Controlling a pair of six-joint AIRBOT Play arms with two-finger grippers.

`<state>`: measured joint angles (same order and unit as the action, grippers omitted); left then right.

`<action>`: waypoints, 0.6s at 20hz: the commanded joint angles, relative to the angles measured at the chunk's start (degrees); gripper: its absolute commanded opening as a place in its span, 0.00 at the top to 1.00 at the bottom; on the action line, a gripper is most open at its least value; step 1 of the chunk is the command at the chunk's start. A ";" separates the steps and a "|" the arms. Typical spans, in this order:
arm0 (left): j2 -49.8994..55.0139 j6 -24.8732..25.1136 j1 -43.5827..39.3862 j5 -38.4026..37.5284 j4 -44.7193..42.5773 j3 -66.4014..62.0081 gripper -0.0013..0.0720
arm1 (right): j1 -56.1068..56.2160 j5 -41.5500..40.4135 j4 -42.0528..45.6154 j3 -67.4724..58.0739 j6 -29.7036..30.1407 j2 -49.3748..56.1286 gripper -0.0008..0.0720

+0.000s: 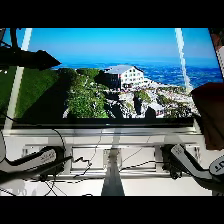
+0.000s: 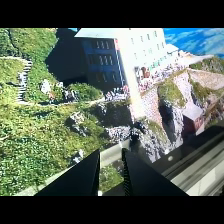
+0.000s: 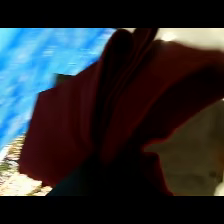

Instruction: Fold the clothes and pants, and hang the long-sleeved shirts on hangers.

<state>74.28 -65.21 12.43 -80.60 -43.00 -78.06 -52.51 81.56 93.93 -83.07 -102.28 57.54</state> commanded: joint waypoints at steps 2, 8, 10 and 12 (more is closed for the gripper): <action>-0.04 0.00 0.04 -0.04 0.02 0.00 0.76 | -13.22 6.95 4.76 0.04 -0.92 -1.16 0.91; -0.04 -0.02 0.04 -0.07 0.02 0.00 0.76 | -14.93 6.82 -4.24 0.04 -1.22 -0.92 0.39; -0.04 0.00 0.04 -0.04 0.02 0.00 0.76 | -14.67 6.95 -9.99 0.04 -1.20 -0.81 0.89; -0.04 0.00 0.04 -0.04 0.02 0.00 0.76 | -9.03 7.63 -14.34 0.52 0.20 -0.87 0.98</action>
<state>74.28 -65.21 12.40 -80.64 -42.98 -78.06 -65.14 88.40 87.33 -82.89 -103.44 56.64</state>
